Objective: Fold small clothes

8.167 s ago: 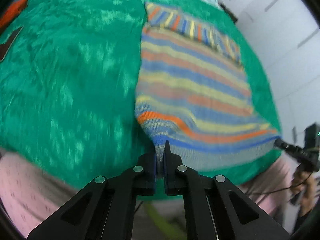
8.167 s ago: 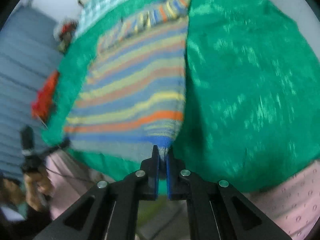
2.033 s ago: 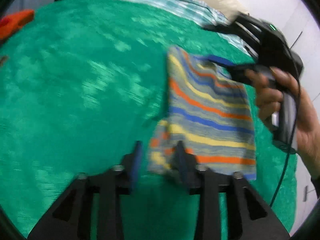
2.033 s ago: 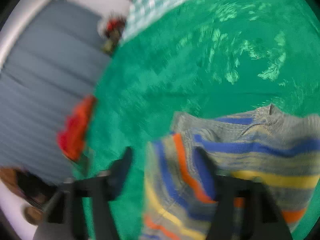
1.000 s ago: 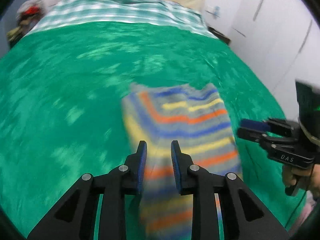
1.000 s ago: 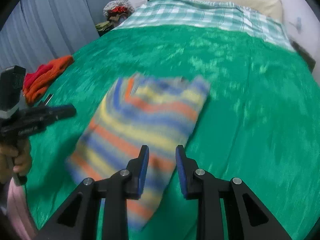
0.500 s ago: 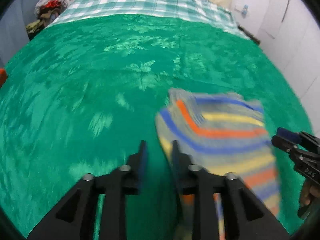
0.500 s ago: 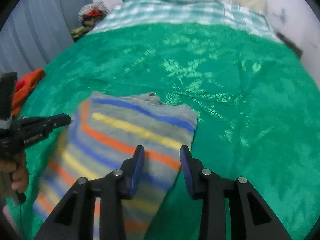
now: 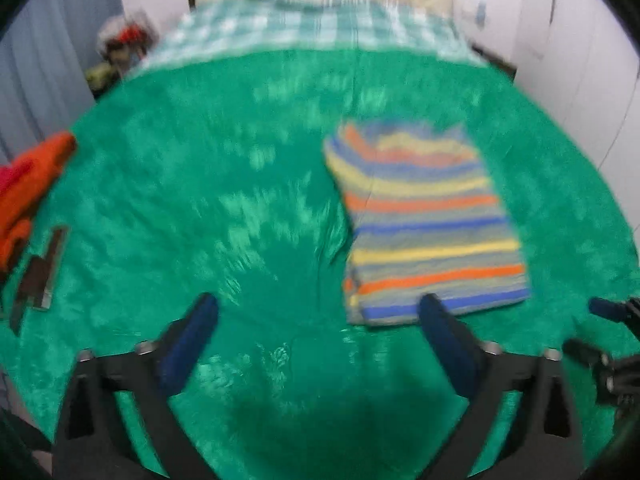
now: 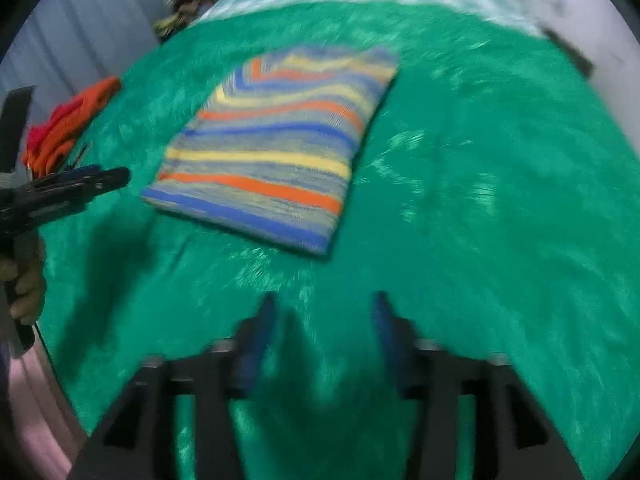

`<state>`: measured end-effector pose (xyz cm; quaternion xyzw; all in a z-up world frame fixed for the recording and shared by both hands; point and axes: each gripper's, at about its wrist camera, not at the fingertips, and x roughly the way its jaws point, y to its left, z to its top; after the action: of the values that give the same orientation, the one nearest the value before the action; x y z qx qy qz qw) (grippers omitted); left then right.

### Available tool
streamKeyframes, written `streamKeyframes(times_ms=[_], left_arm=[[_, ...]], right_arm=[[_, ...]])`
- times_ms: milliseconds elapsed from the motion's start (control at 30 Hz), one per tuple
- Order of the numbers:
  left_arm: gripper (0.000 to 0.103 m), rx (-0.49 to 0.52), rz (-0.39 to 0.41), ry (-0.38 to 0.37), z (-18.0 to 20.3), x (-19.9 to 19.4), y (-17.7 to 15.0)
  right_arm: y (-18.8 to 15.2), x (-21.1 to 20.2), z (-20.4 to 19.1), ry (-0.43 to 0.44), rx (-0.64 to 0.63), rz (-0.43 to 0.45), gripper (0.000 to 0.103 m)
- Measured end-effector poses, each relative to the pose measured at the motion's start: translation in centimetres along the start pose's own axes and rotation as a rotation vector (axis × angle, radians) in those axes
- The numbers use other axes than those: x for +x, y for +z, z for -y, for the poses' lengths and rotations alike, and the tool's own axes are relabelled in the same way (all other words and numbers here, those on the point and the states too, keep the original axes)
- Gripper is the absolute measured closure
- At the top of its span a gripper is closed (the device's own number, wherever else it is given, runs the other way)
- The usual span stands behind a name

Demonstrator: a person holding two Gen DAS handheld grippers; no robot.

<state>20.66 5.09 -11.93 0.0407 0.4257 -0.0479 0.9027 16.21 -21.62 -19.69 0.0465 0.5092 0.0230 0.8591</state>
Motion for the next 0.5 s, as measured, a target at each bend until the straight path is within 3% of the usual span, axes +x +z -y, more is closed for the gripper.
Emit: streamKeyframes(times_ms=[67, 233, 500], left_arm=[[0.001, 0.013, 0.022, -0.003, 1.0, -2.4, 0.0], [0.001, 0.006, 0.044, -0.023, 2.3, -6.4, -0.3], [0.001, 0.024, 0.101, 0.010, 3.7, -10.9, -1.6]], right_arm=[[-0.6, -3.0, -0.2, -0.040, 0.028, 0.053, 0.005], [-1.5, -8.1, -1.8, -0.100, 0.059, 0.093, 0.005], [-2.1, -14.1, -3.2, -0.149, 0.102, 0.168, 0.004]])
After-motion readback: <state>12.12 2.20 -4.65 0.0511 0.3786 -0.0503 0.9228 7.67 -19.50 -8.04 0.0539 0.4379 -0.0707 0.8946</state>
